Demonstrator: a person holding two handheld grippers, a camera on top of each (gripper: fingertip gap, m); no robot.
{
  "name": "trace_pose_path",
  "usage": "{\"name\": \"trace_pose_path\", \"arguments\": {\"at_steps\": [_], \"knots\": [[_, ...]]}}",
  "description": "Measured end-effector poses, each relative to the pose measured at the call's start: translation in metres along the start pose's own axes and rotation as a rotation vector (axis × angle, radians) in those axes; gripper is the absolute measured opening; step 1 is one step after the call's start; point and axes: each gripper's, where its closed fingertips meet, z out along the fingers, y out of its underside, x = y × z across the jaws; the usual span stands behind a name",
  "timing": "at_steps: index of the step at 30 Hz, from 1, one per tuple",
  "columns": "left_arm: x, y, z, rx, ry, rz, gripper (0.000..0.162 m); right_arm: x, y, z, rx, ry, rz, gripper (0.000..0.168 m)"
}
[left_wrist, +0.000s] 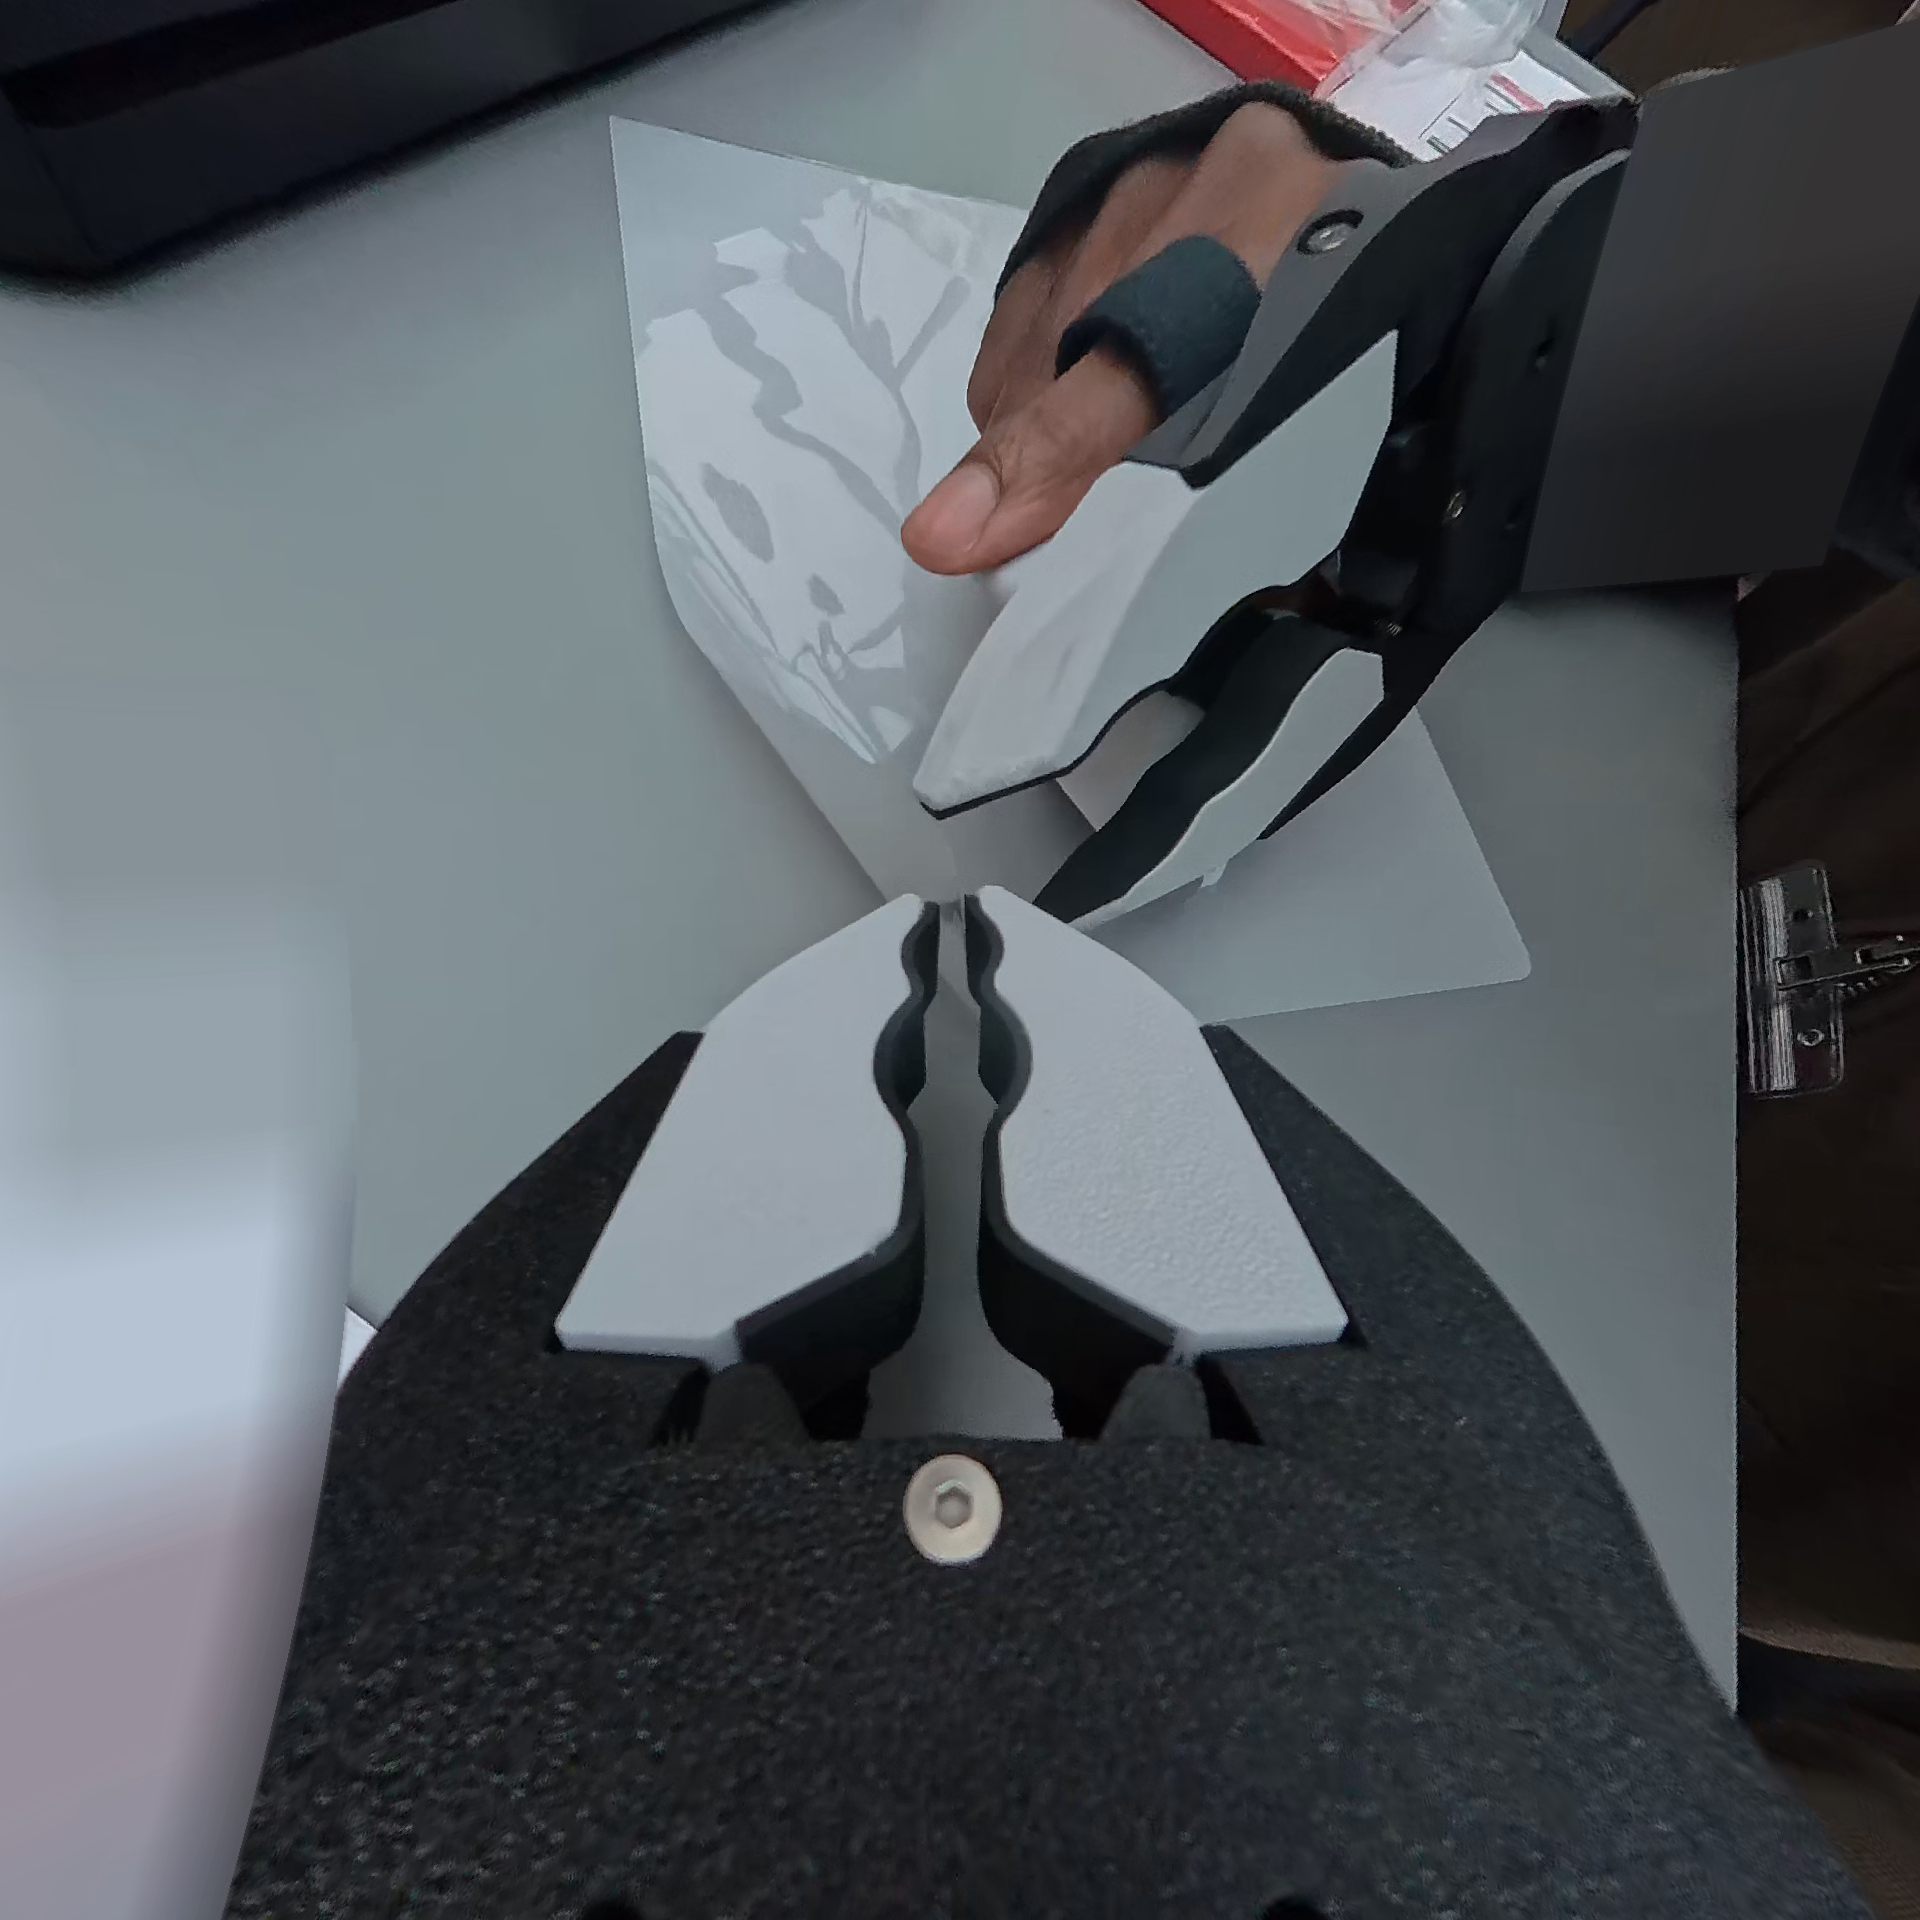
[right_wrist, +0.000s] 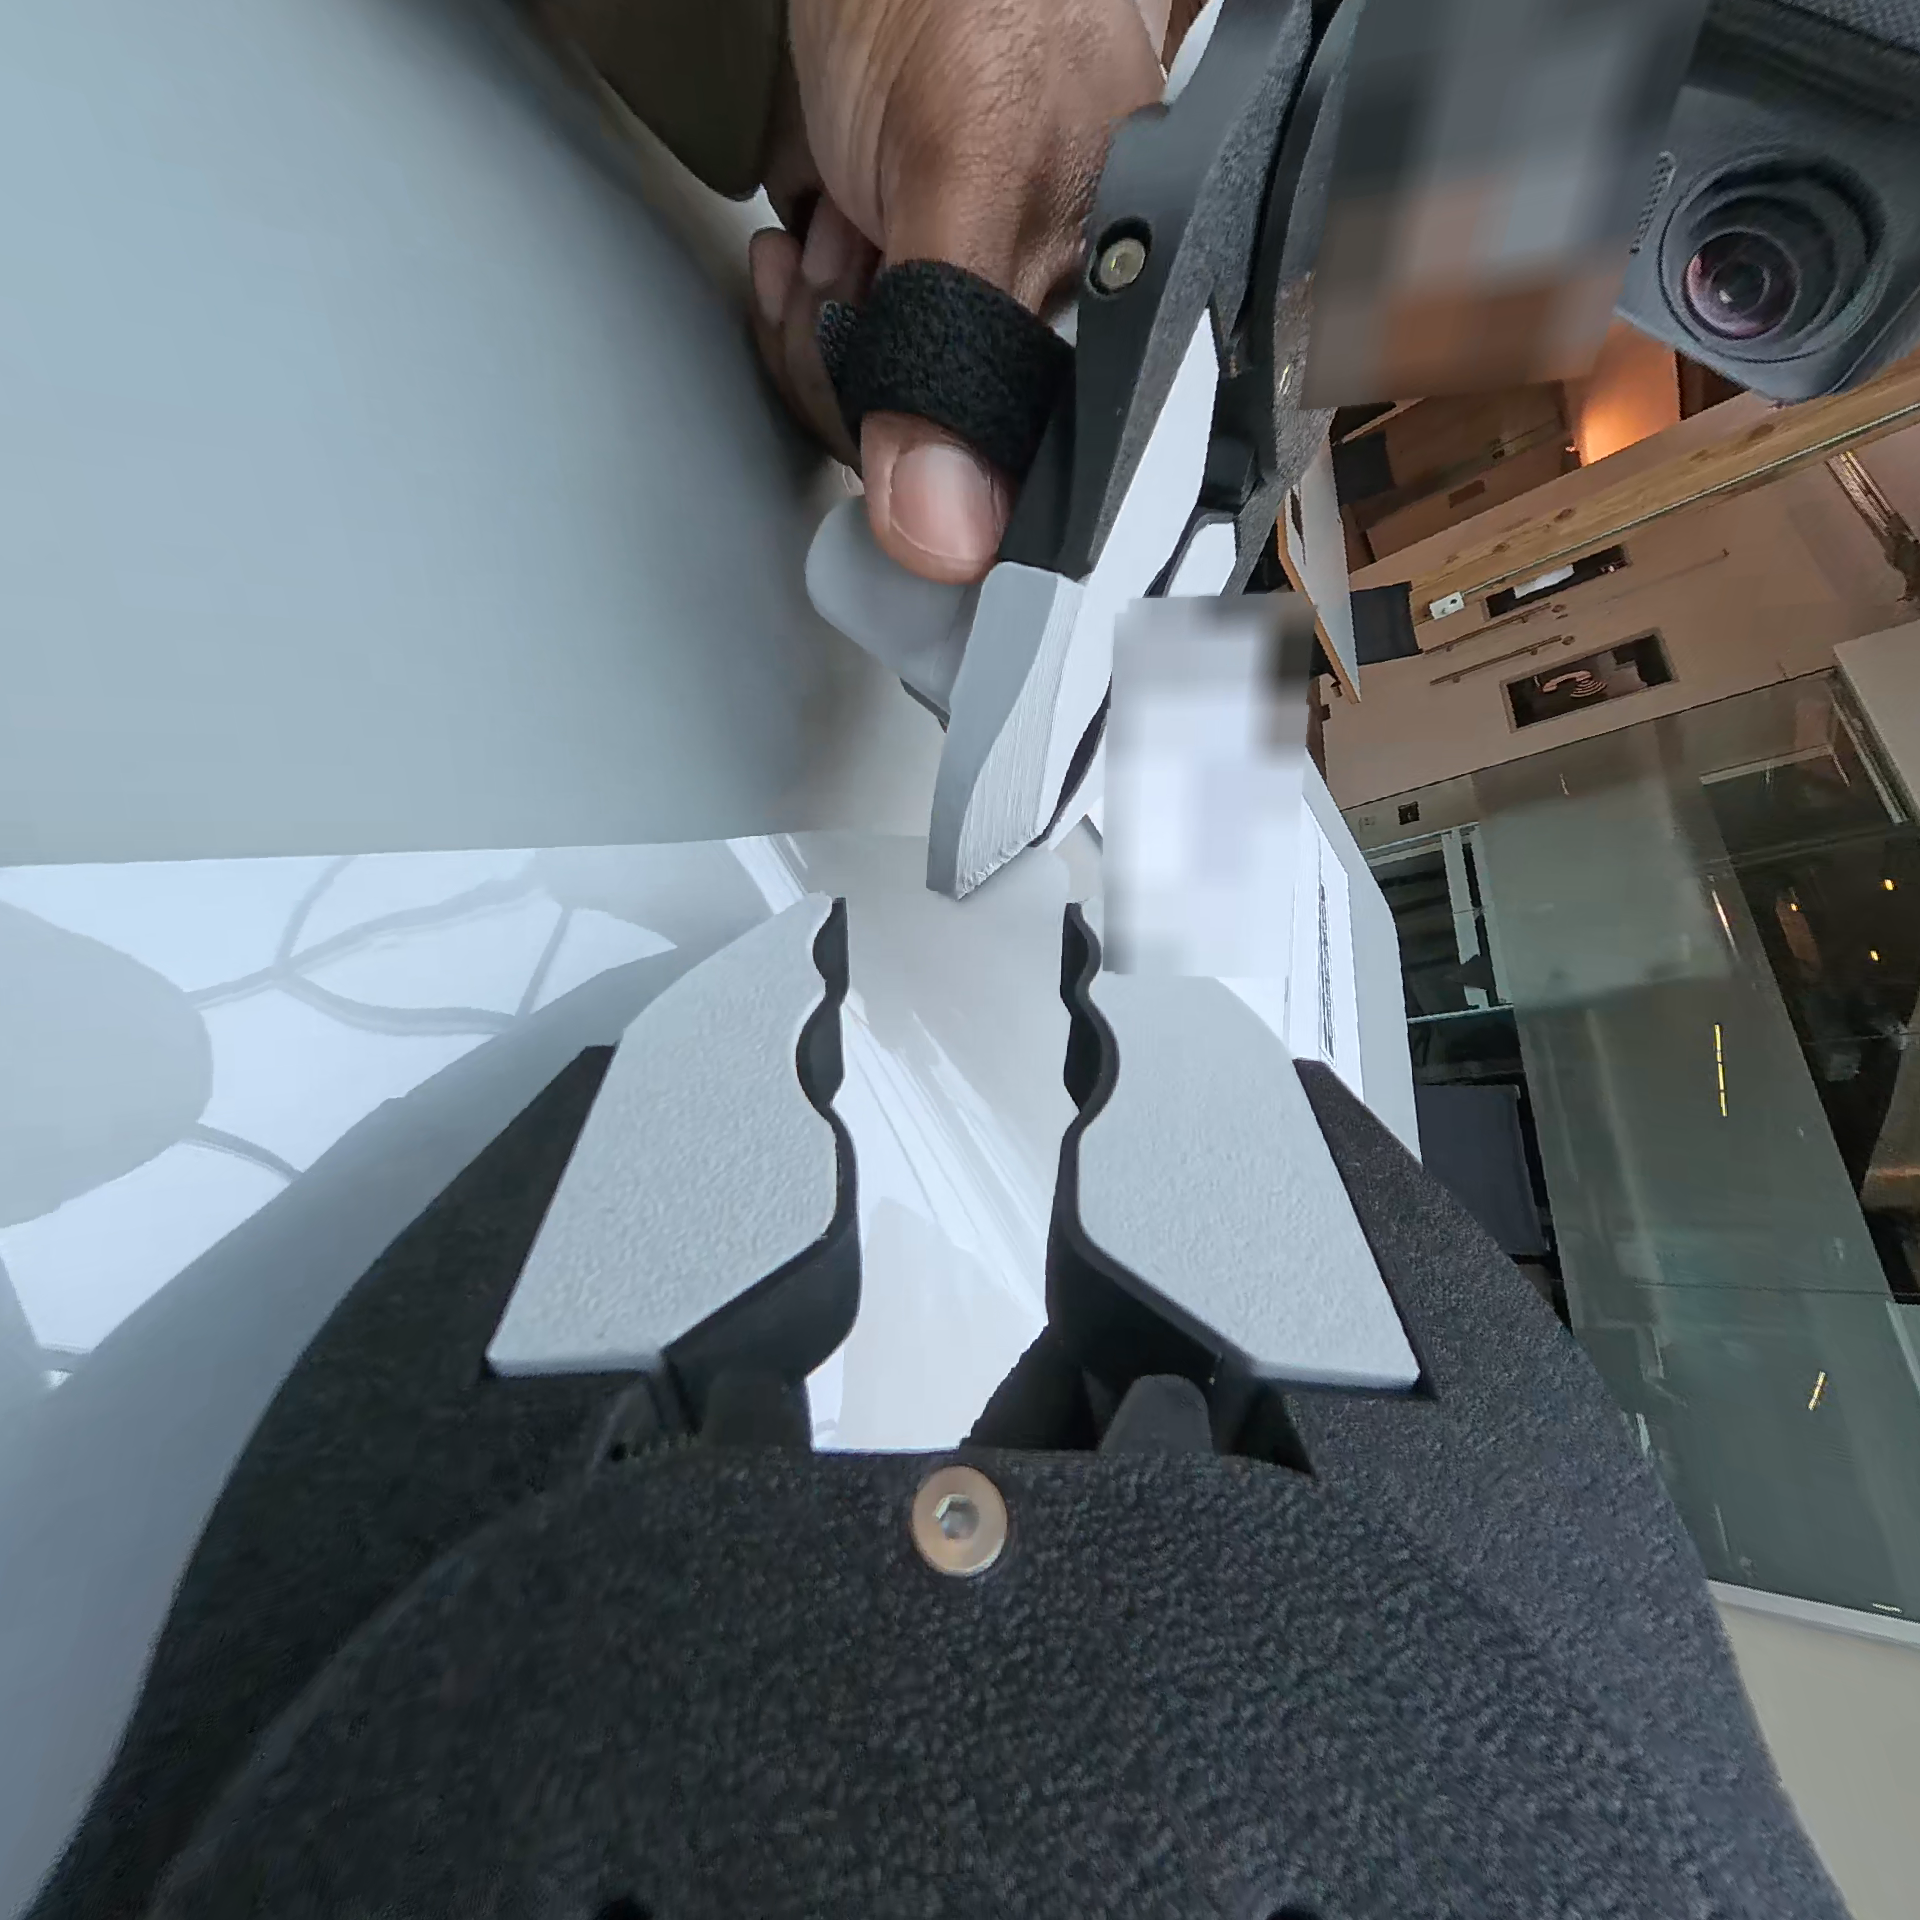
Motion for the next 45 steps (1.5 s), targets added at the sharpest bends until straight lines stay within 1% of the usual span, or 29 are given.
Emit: {"name": "trace_pose_path", "arguments": {"at_steps": [20, 29, 33, 40, 45], "knots": [[-0.002, 0.005, 0.000, -0.023, -0.011, -0.012, 0.012, -0.006, 0.005, 0.002, -0.022, -0.031, -0.006, 0.037], [-0.002, 0.006, -0.001, -0.025, -0.012, -0.021, 0.014, -0.006, 0.007, 0.003, -0.038, -0.034, -0.020, 0.033], [-0.002, 0.006, 0.000, -0.027, -0.010, -0.022, 0.014, -0.004, 0.007, 0.003, -0.042, -0.025, -0.035, 0.025], [-0.002, 0.006, 0.000, -0.027, -0.007, -0.021, 0.014, 0.001, 0.008, 0.002, -0.055, 0.007, -0.070, 0.000], [-0.004, 0.006, -0.004, -0.019, -0.021, -0.020, 0.016, 0.004, 0.009, 0.001, -0.060, 0.022, -0.075, 0.000]]}}
